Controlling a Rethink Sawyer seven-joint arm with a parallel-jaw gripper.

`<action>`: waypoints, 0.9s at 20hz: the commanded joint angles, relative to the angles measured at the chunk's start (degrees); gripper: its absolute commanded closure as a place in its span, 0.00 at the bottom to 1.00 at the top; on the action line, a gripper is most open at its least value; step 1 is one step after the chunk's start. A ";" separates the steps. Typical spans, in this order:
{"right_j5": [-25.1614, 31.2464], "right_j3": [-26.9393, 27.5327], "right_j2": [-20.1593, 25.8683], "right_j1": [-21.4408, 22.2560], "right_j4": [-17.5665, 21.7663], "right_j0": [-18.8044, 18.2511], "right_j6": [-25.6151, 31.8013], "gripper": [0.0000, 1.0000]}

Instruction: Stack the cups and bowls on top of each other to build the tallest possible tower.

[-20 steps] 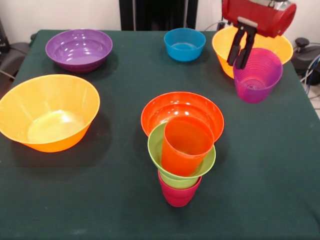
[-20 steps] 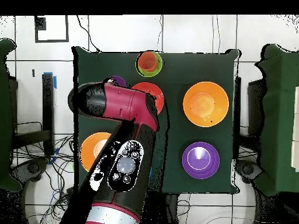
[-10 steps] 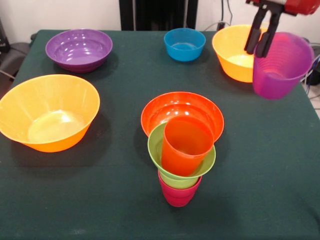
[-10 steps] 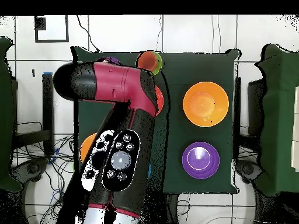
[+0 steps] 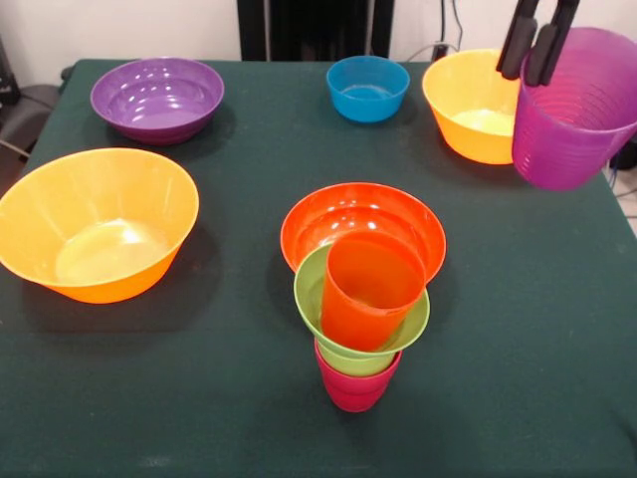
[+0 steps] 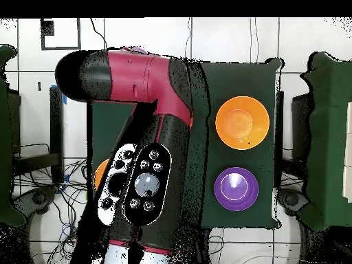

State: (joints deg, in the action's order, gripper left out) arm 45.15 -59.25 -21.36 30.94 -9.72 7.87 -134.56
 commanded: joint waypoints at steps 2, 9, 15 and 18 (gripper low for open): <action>8.13 4.62 5.30 -4.07 5.65 -2.85 8.32 1.00; 6.47 4.24 6.02 -4.46 7.45 -3.61 8.76 1.00; 5.30 4.84 6.23 -4.96 8.91 -3.92 8.78 1.00; 5.60 6.14 6.24 -5.47 9.51 -4.06 8.78 1.00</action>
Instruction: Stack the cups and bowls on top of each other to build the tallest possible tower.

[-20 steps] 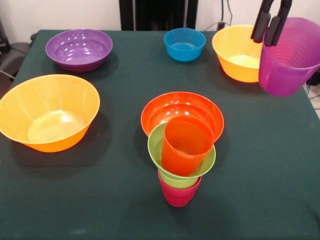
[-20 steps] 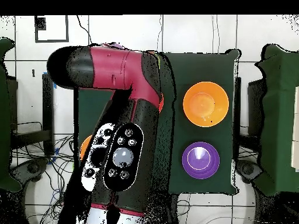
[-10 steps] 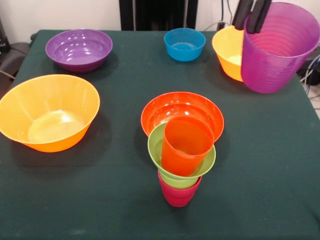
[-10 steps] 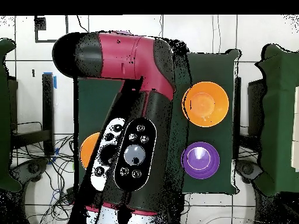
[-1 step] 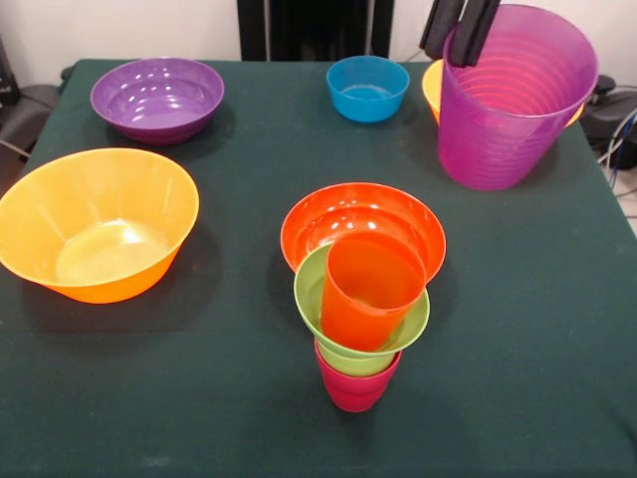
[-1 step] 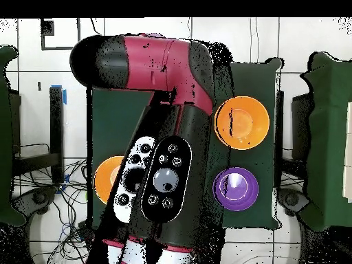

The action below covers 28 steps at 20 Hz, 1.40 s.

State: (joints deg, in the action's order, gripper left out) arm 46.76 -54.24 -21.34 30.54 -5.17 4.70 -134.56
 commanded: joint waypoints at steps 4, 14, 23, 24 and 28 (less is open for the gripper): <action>3.89 2.21 6.49 -5.64 5.50 -1.28 9.10 1.00; 3.06 5.38 7.94 -7.75 6.34 -3.36 11.09 1.00; 3.04 7.13 9.32 -8.78 6.60 -4.92 12.88 1.00; 3.23 7.47 9.37 -8.92 6.64 -5.07 12.94 1.00; 3.69 8.41 9.69 -9.39 6.72 -5.62 13.73 1.00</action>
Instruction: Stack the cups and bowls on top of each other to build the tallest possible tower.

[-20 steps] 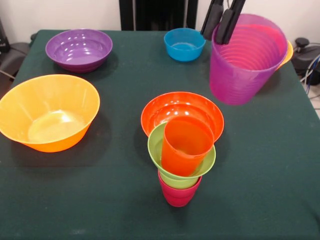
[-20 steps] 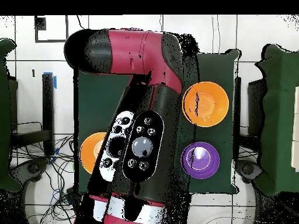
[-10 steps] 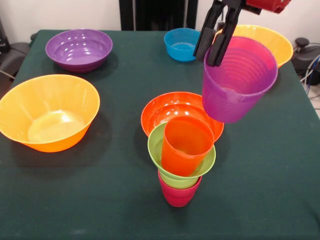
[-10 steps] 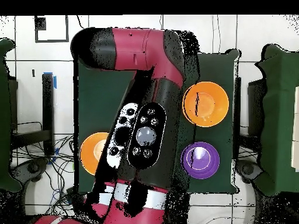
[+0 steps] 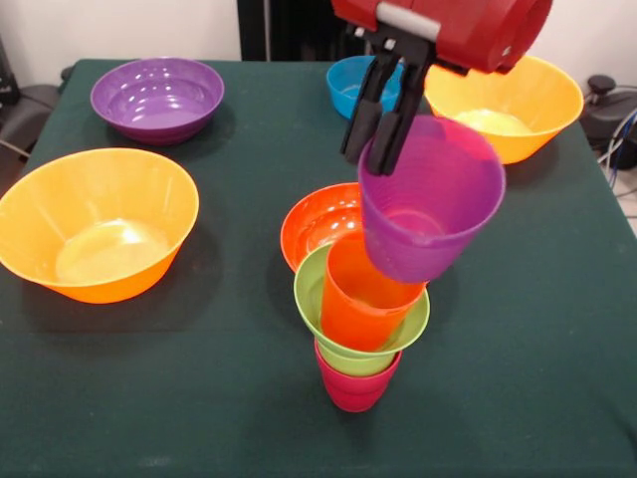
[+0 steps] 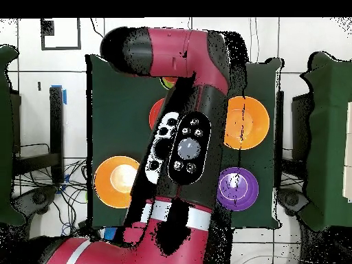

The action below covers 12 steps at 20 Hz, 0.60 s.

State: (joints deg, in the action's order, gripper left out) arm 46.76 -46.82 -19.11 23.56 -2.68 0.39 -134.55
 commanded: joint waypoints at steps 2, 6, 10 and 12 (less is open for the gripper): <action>3.84 1.03 7.56 -2.37 4.31 -1.53 14.05 1.00; 3.63 0.44 7.84 -2.01 4.42 -1.78 14.44 1.00; 3.27 -0.02 7.69 -1.93 4.75 -1.47 13.98 1.00; 2.76 -0.53 7.57 -1.87 4.97 -1.21 13.48 1.00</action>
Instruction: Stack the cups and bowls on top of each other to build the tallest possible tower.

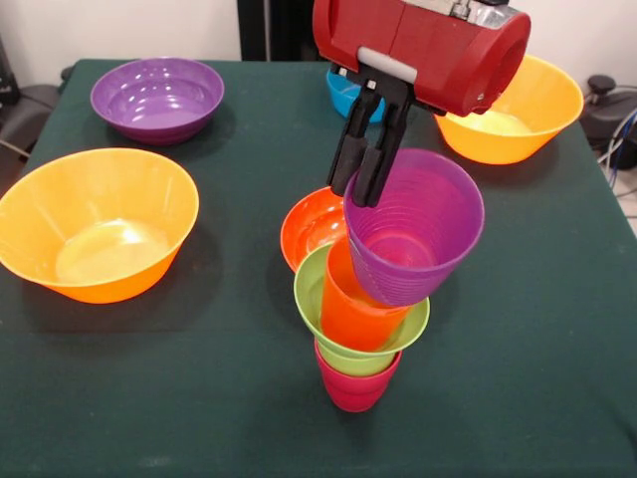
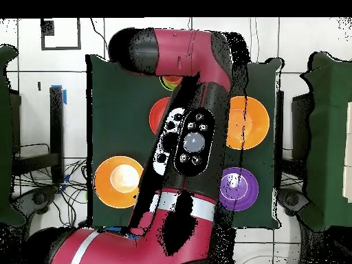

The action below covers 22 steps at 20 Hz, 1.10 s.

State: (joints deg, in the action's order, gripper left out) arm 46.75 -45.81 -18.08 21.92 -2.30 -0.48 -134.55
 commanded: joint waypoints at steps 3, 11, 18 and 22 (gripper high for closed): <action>2.00 -2.28 6.41 -0.16 4.84 -0.07 12.84 1.00; 0.84 -3.03 6.35 -0.10 5.43 0.02 12.65 1.00; 0.10 -4.26 6.88 0.53 5.60 -0.50 13.55 1.00; 0.09 -4.66 7.24 1.01 5.62 -0.96 14.33 1.00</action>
State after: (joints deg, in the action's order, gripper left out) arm 46.76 -45.81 -17.61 21.83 -1.23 -0.50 -134.55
